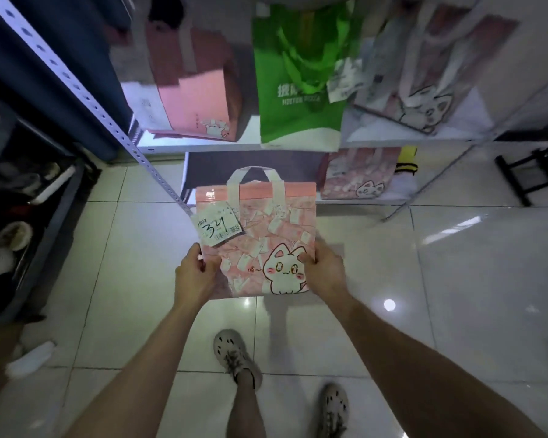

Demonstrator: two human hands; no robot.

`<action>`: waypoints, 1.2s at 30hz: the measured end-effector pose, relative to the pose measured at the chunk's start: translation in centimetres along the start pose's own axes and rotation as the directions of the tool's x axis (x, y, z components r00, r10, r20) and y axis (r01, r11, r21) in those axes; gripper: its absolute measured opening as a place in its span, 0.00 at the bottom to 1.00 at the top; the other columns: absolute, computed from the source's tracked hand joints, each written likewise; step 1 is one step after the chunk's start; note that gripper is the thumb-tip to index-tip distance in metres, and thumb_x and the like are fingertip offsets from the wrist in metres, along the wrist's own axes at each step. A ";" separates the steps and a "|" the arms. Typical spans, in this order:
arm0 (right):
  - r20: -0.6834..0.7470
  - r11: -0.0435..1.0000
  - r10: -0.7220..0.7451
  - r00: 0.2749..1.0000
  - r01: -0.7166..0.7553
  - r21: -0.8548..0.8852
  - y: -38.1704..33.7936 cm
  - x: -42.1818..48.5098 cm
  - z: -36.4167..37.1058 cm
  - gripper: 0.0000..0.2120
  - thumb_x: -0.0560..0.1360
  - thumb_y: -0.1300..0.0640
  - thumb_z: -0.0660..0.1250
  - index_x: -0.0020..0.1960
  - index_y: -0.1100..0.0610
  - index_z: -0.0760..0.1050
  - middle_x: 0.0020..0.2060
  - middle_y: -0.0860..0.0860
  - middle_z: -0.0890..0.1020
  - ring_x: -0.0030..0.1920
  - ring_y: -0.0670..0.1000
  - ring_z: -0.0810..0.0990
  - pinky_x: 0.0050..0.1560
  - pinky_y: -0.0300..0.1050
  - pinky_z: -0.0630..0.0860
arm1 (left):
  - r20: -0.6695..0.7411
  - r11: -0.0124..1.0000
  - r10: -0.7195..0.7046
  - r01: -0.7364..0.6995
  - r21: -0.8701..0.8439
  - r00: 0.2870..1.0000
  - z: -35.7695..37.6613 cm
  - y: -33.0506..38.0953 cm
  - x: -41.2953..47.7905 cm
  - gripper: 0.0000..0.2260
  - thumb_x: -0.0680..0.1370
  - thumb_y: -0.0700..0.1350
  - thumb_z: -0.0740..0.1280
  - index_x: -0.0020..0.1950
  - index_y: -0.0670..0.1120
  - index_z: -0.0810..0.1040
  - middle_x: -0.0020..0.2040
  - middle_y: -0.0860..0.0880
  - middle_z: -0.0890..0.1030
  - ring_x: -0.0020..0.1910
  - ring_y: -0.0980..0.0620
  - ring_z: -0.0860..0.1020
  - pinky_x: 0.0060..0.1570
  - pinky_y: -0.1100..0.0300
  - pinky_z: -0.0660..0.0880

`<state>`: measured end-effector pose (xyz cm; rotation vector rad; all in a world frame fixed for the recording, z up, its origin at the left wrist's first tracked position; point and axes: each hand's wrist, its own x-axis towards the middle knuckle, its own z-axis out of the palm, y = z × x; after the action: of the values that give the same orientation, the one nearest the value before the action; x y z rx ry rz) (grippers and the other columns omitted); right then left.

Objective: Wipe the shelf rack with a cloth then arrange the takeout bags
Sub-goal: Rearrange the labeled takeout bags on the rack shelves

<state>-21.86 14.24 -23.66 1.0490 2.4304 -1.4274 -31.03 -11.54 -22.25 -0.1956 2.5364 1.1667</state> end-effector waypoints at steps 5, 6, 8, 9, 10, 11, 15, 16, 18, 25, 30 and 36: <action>-0.043 0.994 -0.061 0.997 0.064 0.090 -2.2 -5.5 -12.0 0.11 0.82 0.60 0.65 0.53 0.44 0.79 0.40 0.39 0.84 0.38 0.30 0.80 0.28 0.27 0.70 | -0.007 0.987 0.144 -0.145 -0.068 0.989 -0.8 9.0 -8.3 0.06 0.83 0.45 0.69 0.58 0.55 0.79 0.45 0.57 0.87 0.38 0.59 0.85 0.29 0.71 0.73; -0.063 0.990 -0.071 0.995 0.078 0.117 -2.9 -6.3 -14.1 0.12 0.81 0.60 0.65 0.53 0.44 0.80 0.40 0.38 0.85 0.39 0.33 0.81 0.29 0.28 0.71 | -0.021 0.981 0.175 -0.176 -0.076 0.984 -1.0 11.0 -9.3 0.06 0.82 0.44 0.69 0.57 0.54 0.79 0.44 0.56 0.87 0.39 0.60 0.85 0.29 0.71 0.73; -0.121 0.981 -0.090 0.989 0.109 0.158 -4.4 -7.4 -18.2 0.07 0.81 0.58 0.67 0.51 0.47 0.81 0.40 0.39 0.85 0.41 0.39 0.83 0.33 0.36 0.76 | -0.048 0.970 0.226 -0.229 -0.076 0.973 -1.4 15.3 -10.7 0.03 0.82 0.44 0.69 0.53 0.52 0.78 0.44 0.58 0.87 0.39 0.57 0.85 0.30 0.66 0.76; -0.149 0.975 -0.105 0.983 0.131 0.180 -5.2 -7.8 -20.0 0.03 0.81 0.56 0.68 0.51 0.50 0.80 0.41 0.42 0.86 0.43 0.44 0.84 0.37 0.43 0.80 | -0.066 0.964 0.250 -0.254 -0.072 0.966 -1.6 17.4 -11.2 0.02 0.83 0.44 0.69 0.52 0.51 0.78 0.45 0.57 0.87 0.39 0.55 0.85 0.32 0.61 0.78; -0.169 0.969 -0.126 0.978 0.158 0.193 -6.2 -8.0 -21.8 0.02 0.81 0.55 0.69 0.51 0.52 0.80 0.42 0.44 0.86 0.44 0.48 0.85 0.42 0.48 0.81 | -0.088 0.955 0.280 -0.287 -0.077 0.956 -1.9 19.5 -11.6 0.01 0.83 0.44 0.68 0.53 0.51 0.77 0.46 0.57 0.87 0.41 0.53 0.86 0.34 0.56 0.80; -0.192 0.960 -0.156 0.969 0.194 0.201 -7.3 -8.1 -23.6 0.03 0.81 0.53 0.69 0.51 0.51 0.80 0.42 0.44 0.86 0.45 0.48 0.85 0.43 0.49 0.80 | -0.114 0.942 0.316 -0.326 -0.083 0.942 -2.2 21.5 -11.8 0.02 0.83 0.44 0.68 0.54 0.51 0.77 0.46 0.57 0.86 0.42 0.53 0.85 0.36 0.54 0.81; -0.269 0.930 -0.272 0.924 0.325 0.173 -11.7 -7.4 -29.2 0.09 0.81 0.48 0.71 0.43 0.48 0.77 0.33 0.40 0.82 0.35 0.42 0.79 0.35 0.43 0.72 | -0.225 0.889 0.424 -0.451 -0.084 0.877 -3.6 28.3 -11.4 0.04 0.84 0.45 0.69 0.51 0.50 0.74 0.40 0.50 0.86 0.37 0.47 0.83 0.34 0.53 0.76; -0.290 0.921 -0.298 0.910 0.354 0.165 -12.8 -7.1 -30.4 0.12 0.81 0.46 0.70 0.41 0.48 0.76 0.33 0.40 0.82 0.33 0.41 0.78 0.33 0.42 0.70 | -0.259 0.875 0.442 -0.477 -0.088 0.859 -3.9 29.7 -11.1 0.06 0.84 0.47 0.69 0.50 0.49 0.73 0.38 0.49 0.85 0.35 0.45 0.82 0.34 0.51 0.77; -0.344 0.898 -0.346 0.873 0.414 0.148 -15.3 -6.2 -32.6 0.17 0.85 0.42 0.64 0.40 0.48 0.77 0.33 0.42 0.82 0.33 0.39 0.78 0.32 0.41 0.69 | -0.326 0.849 0.459 -0.516 -0.111 0.826 -4.6 32.2 -10.2 0.08 0.85 0.49 0.69 0.50 0.49 0.72 0.39 0.48 0.86 0.36 0.43 0.83 0.35 0.48 0.80; -0.472 0.873 -0.306 0.827 0.441 0.207 -23.0 0.0 -39.0 0.20 0.88 0.43 0.57 0.57 0.55 0.83 0.47 0.50 0.88 0.47 0.52 0.87 0.48 0.54 0.84 | -0.491 0.780 0.494 -0.615 -0.113 0.717 -6.5 39.4 -5.8 0.09 0.84 0.48 0.71 0.48 0.50 0.72 0.41 0.54 0.81 0.41 0.48 0.80 0.40 0.49 0.77; -0.569 0.906 -0.270 0.777 0.405 0.124 -25.6 4.5 -42.2 0.08 0.82 0.43 0.69 0.52 0.47 0.78 0.42 0.39 0.83 0.44 0.47 0.85 0.36 0.41 0.74 | -0.502 0.764 0.505 -0.634 -0.118 0.702 -6.2 41.7 -3.6 0.10 0.84 0.47 0.71 0.46 0.55 0.74 0.41 0.56 0.82 0.41 0.56 0.80 0.38 0.52 0.76; -0.581 0.903 -0.240 0.778 0.399 0.161 -29.2 9.6 -44.6 0.30 0.80 0.44 0.74 0.76 0.57 0.72 0.69 0.53 0.80 0.65 0.58 0.81 0.63 0.52 0.79 | -0.506 0.796 0.467 -0.593 -0.117 0.726 -5.7 42.5 -2.5 0.08 0.84 0.50 0.71 0.49 0.51 0.73 0.43 0.58 0.83 0.44 0.50 0.83 0.38 0.49 0.80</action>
<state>-37.43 46.15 17.24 1.2990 3.0010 -1.8259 -41.30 11.85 12.34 0.2690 2.9317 1.8943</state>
